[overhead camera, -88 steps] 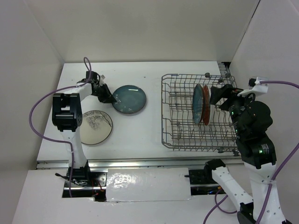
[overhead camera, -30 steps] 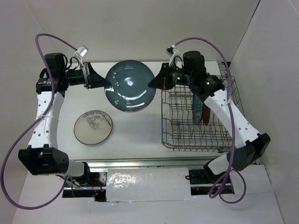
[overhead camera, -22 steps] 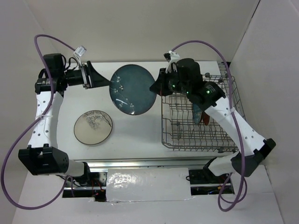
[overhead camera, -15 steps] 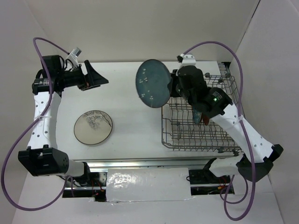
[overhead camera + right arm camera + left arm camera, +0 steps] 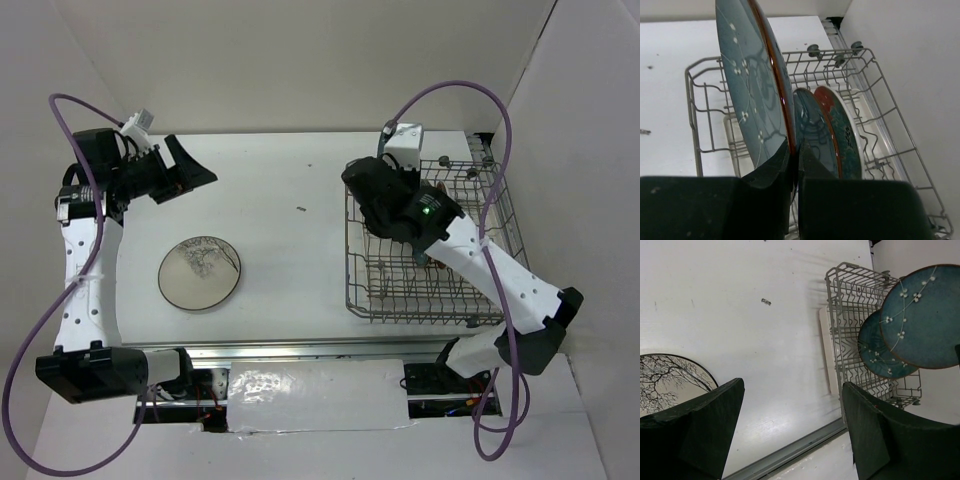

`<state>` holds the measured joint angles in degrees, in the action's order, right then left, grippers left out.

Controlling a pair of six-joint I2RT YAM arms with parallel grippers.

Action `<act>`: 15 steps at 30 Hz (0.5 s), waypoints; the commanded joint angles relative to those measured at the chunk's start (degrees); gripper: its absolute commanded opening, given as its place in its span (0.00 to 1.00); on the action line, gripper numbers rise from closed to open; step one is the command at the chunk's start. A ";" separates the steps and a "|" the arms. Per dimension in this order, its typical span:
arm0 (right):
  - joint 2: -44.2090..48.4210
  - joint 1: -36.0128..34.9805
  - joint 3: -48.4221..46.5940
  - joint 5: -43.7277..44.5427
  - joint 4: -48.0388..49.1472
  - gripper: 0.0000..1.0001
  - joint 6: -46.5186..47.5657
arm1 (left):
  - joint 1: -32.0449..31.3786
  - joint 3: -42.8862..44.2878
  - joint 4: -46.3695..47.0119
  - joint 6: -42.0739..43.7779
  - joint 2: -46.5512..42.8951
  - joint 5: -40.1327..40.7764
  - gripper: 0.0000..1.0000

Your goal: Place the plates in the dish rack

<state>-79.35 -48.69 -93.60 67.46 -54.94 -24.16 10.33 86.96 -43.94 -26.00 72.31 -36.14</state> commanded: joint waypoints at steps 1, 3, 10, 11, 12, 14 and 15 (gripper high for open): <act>2.27 -1.32 -1.50 10.58 1.41 0.00 -4.40 | 0.22 0.23 1.32 -0.55 -1.47 1.51 0.91; 2.80 -1.59 0.34 10.67 0.28 0.00 -5.27 | 0.22 0.23 1.14 -0.46 -1.39 1.51 0.91; 1.92 -1.85 1.49 8.57 -8.16 0.00 -12.30 | 0.31 -2.50 3.51 -1.25 -3.67 1.07 0.90; 1.66 -1.94 1.67 8.30 -10.60 0.00 -14.57 | 0.31 -2.32 3.25 -1.16 -3.41 0.99 0.90; 1.48 -1.94 1.84 7.95 -11.85 0.00 -15.64 | 0.31 -2.06 3.08 -1.16 -3.15 1.07 0.90; 0.87 -2.03 2.90 7.60 -14.84 0.00 -19.14 | 0.39 -1.88 2.90 -0.98 -2.97 0.81 0.90; 0.69 -1.94 3.33 7.42 -15.89 0.00 -20.47 | 0.48 -2.05 2.90 -0.90 -2.88 0.81 0.90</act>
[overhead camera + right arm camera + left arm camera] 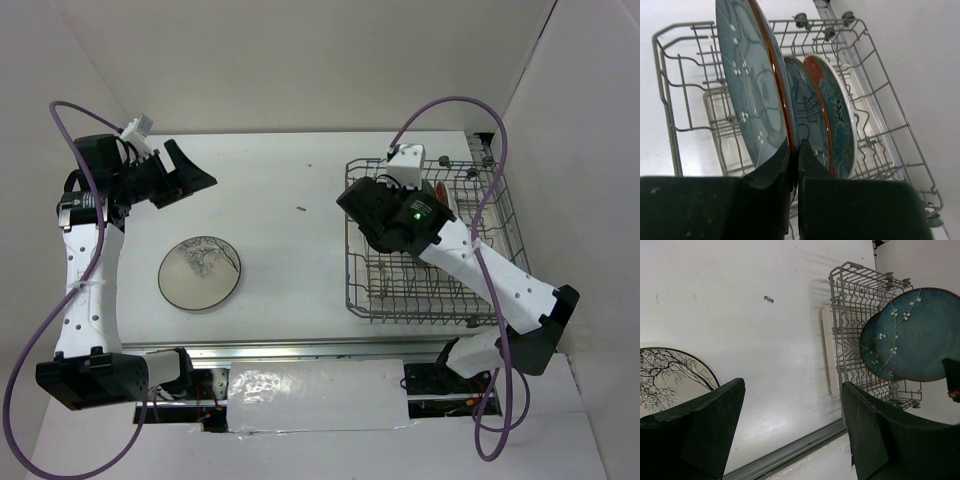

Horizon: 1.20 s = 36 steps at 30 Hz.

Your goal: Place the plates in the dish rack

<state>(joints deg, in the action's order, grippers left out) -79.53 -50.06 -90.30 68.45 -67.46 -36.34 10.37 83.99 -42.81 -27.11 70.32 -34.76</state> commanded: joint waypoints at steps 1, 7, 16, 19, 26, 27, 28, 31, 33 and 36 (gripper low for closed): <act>0.43 -0.56 0.65 6.18 -5.55 0.00 -11.01 | 0.27 0.92 1.94 0.39 -0.80 -0.92 0.90; -0.54 -0.30 3.11 5.38 -8.64 0.00 -15.42 | 0.27 1.00 1.76 0.57 -0.01 -1.45 0.90; -1.51 1.55 4.78 4.33 -8.30 0.00 -15.60 | 0.35 1.36 2.03 1.54 0.34 -2.50 0.90; -1.77 1.46 4.96 5.29 -10.49 0.00 -18.05 | 0.44 1.27 2.02 1.36 0.69 -2.68 0.90; -1.25 1.11 5.05 6.61 -11.20 0.00 -16.66 | 0.44 -0.14 3.16 1.10 0.43 -3.64 0.90; -1.07 1.11 5.14 6.79 -11.37 0.00 -16.66 | 0.35 -0.40 3.43 1.10 0.43 -3.82 0.90; -1.07 1.02 5.22 7.05 -11.38 0.00 -16.57 | 0.35 -0.49 3.43 1.10 0.51 -4.08 0.90; -0.81 0.93 5.84 8.19 -12.16 0.00 -17.27 | 0.27 -0.84 3.52 1.01 0.52 -4.87 0.90; -0.63 0.84 6.28 9.07 -13.13 0.00 -17.71 | 0.44 -0.84 3.52 1.01 0.60 -5.05 0.90; -0.45 0.84 7.24 9.16 -12.87 0.00 -17.45 | 0.44 -0.93 3.52 0.92 0.60 -5.05 0.90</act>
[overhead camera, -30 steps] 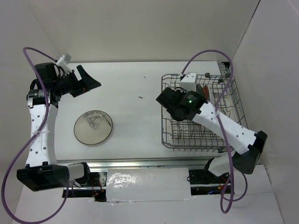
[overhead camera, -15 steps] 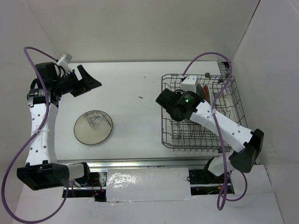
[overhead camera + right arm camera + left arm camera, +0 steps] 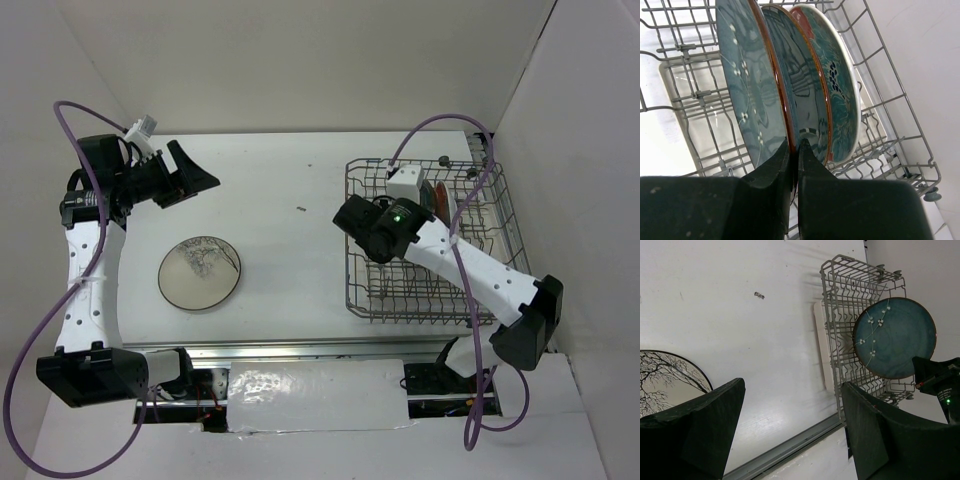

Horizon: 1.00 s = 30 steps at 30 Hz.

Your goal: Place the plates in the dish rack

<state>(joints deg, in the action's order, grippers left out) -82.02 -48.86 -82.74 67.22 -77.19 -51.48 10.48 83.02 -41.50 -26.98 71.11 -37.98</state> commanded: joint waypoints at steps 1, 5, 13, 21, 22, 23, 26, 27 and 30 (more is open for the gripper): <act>2.04 -0.36 0.12 10.21 -2.71 0.00 -1.96 | 0.33 0.03 2.21 0.79 -0.27 -2.01 0.90; 2.12 -0.36 1.79 9.42 -0.61 0.00 -0.56 | 0.33 -0.23 2.12 0.97 -0.36 -1.84 0.90; 2.65 0.34 6.88 5.47 7.83 0.00 3.76 | 0.24 -0.41 1.95 1.14 -0.45 -1.22 0.90; 2.83 1.31 7.95 2.13 11.09 0.23 6.92 | 0.16 -0.49 1.68 1.41 -0.27 -0.43 0.91; 2.83 1.31 7.86 1.86 11.36 0.37 7.27 | 0.33 -0.67 1.59 1.41 -0.18 -0.26 0.91; 3.00 1.23 7.51 1.95 11.36 0.48 7.45 | 0.33 -0.67 1.51 1.41 -0.01 -0.08 0.91; 3.53 1.05 6.28 2.04 11.36 0.55 7.89 | 0.24 -1.02 1.33 1.49 0.52 0.88 0.91; 4.05 0.96 6.01 1.95 12.14 0.57 8.76 | 0.24 -1.20 1.16 1.49 0.69 1.23 0.91; 5.11 0.35 5.13 1.95 13.64 0.59 10.70 | 0.33 -2.34 1.15 1.49 1.40 3.52 0.92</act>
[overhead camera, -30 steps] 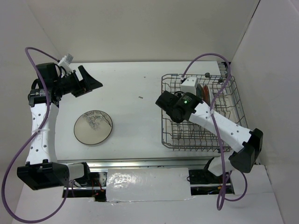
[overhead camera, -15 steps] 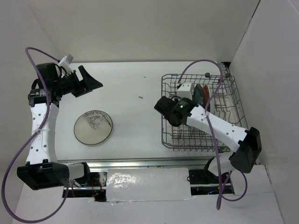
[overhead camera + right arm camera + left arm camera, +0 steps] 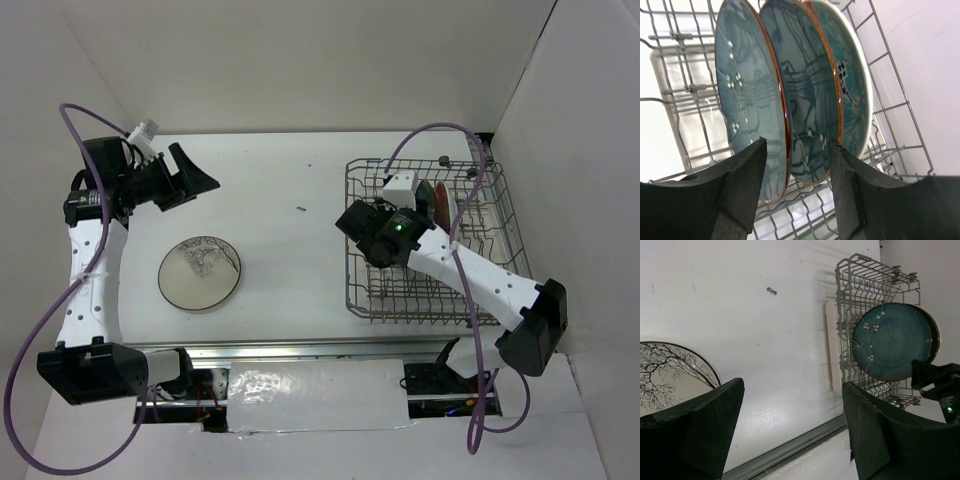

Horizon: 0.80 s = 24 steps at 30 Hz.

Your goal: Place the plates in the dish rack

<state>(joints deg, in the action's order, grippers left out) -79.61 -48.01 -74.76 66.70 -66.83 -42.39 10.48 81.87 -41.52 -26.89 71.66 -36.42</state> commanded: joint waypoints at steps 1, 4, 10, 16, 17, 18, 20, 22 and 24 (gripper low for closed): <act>2.88 -0.77 -3.37 2.82 3.54 0.60 2.05 | 0.24 -1.53 1.26 1.49 1.29 3.28 0.92; 3.24 -2.00 -4.95 3.35 4.42 0.63 3.80 | 0.33 -3.29 1.35 1.84 2.34 5.91 0.92; 3.41 -5.25 -11.01 2.74 8.62 0.75 11.44 | 1.73 -6.45 0.65 0.79 4.01 10.14 0.92; 5.16 -7.18 -15.94 -7.35 16.36 0.78 17.52 | 3.14 -8.12 -1.81 -1.32 6.92 15.76 0.92; 5.52 -7.53 -16.20 -12.59 17.25 0.78 17.34 | 3.49 -9.34 -1.64 -1.75 6.83 17.95 0.92; 6.31 -8.58 -16.21 -15.51 18.56 0.80 17.52 | 3.84 -9.88 -1.64 -2.98 6.65 19.10 0.92; 6.93 -9.90 -15.59 -20.01 21.99 0.82 17.26 | 4.98 -11.55 -2.08 -4.47 7.09 21.73 0.93; 7.10 -11.75 -14.98 -23.88 24.53 0.83 16.82 | 6.38 -13.04 -3.73 -6.93 8.23 26.47 0.94; 6.23 -12.81 -14.97 -25.91 25.60 0.84 16.82 | 7.88 -14.88 -3.75 -9.91 7.80 29.55 0.94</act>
<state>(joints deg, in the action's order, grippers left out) -73.71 -59.31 -88.49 47.77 -47.77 -26.28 16.38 68.75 -43.81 -32.01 79.31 -14.00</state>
